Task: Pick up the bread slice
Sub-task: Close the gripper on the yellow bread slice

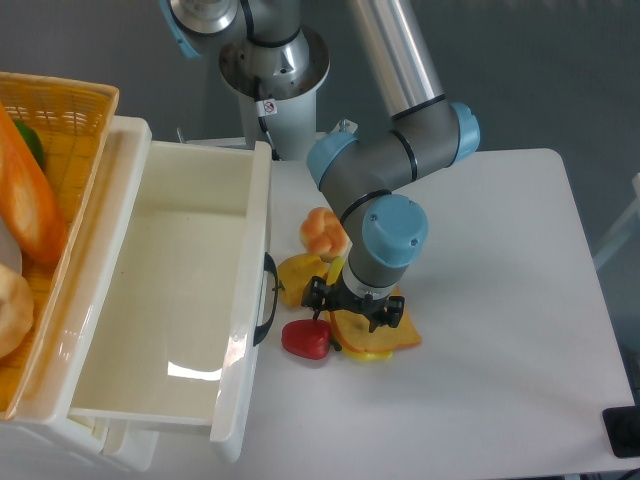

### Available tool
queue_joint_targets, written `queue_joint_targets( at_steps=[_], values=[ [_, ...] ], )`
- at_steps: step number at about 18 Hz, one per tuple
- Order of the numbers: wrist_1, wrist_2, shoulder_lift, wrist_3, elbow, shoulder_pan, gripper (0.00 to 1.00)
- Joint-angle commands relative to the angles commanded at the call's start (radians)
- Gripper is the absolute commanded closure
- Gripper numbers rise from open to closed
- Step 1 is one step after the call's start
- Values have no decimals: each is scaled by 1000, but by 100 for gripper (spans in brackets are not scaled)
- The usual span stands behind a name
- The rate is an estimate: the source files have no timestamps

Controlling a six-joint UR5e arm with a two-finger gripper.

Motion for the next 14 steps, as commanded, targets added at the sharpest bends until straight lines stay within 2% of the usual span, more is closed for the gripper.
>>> queue_joint_targets(
  at_steps=[14],
  values=[
    [-2,20,-5,51,-2,6,0]
  ],
)
